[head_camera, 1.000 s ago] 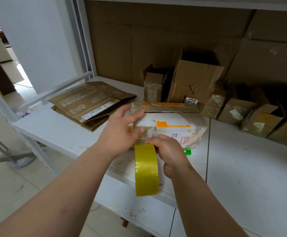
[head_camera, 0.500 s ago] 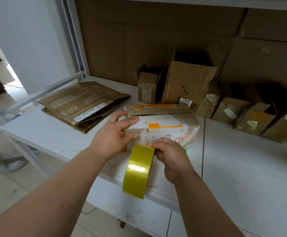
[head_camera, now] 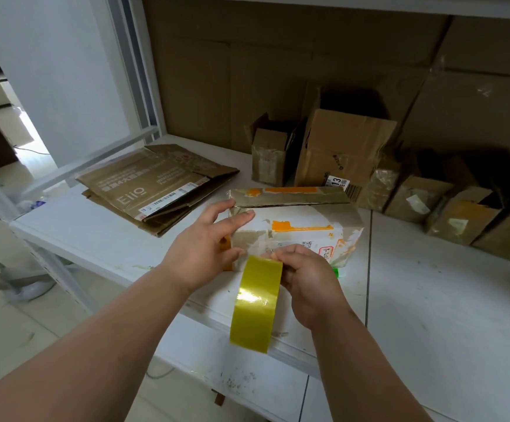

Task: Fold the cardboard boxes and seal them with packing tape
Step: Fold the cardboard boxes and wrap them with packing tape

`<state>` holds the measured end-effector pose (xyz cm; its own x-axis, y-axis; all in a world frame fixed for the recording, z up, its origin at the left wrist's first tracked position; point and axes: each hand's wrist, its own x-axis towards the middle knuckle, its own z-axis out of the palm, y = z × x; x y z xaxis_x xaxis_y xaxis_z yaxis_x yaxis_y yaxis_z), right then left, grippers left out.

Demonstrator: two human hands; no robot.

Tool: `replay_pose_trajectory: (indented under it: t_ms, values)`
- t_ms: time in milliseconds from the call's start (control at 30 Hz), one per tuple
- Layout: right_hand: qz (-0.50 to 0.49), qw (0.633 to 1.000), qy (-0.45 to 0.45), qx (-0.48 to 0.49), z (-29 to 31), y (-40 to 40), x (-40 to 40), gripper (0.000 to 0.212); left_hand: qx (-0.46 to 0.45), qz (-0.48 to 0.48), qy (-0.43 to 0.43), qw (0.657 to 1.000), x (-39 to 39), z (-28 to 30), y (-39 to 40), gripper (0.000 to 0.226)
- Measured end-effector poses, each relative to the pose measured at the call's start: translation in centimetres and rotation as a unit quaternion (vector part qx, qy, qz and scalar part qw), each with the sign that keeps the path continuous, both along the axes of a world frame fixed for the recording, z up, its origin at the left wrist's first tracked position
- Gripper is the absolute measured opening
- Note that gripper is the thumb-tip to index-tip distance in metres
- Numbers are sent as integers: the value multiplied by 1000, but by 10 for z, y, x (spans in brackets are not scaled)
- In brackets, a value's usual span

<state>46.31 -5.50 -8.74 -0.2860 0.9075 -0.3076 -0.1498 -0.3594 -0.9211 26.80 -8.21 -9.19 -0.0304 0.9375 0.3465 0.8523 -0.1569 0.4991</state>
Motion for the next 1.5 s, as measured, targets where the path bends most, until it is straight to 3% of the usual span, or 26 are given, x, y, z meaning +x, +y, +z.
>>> replay_pose_trajectory:
  t_ms: [167, 300, 367, 933, 1267, 1500]
  values:
    - [-15, 1000, 13, -1, 0, 1, 2, 18, 16, 15, -25, 999, 4, -1, 1, 74]
    - [-37, 999, 38, -6, 0, 1, 8, 18, -90, -12, -239, 967, -6, 2, -1, 78]
    - [-37, 998, 49, -13, 1, 0, 7, 18, -106, -28, -276, 955, -8, 3, -2, 70]
    - [-29, 999, 26, -1, 5, -4, 1, 16, -121, -83, -114, 983, -36, 25, 11, 52]
    - [-23, 999, 29, 7, 4, -2, -1, 17, -104, -82, -203, 970, -33, 16, 12, 40]
    - [-21, 999, 23, 25, 5, -2, -2, 10, -36, -50, -157, 986, -21, 12, 5, 39]
